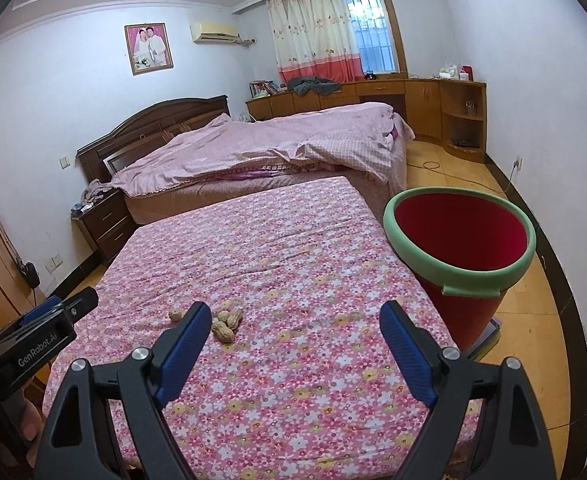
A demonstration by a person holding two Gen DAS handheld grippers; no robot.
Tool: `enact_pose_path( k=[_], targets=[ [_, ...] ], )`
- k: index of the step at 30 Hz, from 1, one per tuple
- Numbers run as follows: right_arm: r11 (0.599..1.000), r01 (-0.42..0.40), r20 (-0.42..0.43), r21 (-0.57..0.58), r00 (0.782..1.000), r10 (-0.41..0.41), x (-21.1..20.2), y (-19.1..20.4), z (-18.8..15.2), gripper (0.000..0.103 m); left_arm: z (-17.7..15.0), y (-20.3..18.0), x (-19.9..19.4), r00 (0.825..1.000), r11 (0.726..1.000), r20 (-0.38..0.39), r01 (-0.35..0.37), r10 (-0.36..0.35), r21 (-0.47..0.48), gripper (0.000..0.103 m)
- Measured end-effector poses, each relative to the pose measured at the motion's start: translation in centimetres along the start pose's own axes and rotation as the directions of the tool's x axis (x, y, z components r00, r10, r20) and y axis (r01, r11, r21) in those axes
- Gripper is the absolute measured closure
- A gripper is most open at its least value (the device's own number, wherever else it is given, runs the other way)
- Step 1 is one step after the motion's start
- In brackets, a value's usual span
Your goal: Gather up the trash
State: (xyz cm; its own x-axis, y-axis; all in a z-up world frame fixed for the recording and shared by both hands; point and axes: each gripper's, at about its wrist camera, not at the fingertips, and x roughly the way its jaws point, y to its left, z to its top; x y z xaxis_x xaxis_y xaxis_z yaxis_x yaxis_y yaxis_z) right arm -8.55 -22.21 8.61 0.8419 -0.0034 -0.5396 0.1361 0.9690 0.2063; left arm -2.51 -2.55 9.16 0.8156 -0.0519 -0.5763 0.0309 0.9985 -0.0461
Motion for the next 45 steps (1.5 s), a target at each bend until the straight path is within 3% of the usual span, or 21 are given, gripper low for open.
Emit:
enact_pose_path(
  k=[45],
  targets=[
    [1.000,-0.004,-0.014,0.014,1.000,0.004,0.11,-0.20,-0.06,0.015,-0.18,0.21,0.26,1.000,1.000,0.000,0.000,0.000,-0.014,0.042]
  ],
)
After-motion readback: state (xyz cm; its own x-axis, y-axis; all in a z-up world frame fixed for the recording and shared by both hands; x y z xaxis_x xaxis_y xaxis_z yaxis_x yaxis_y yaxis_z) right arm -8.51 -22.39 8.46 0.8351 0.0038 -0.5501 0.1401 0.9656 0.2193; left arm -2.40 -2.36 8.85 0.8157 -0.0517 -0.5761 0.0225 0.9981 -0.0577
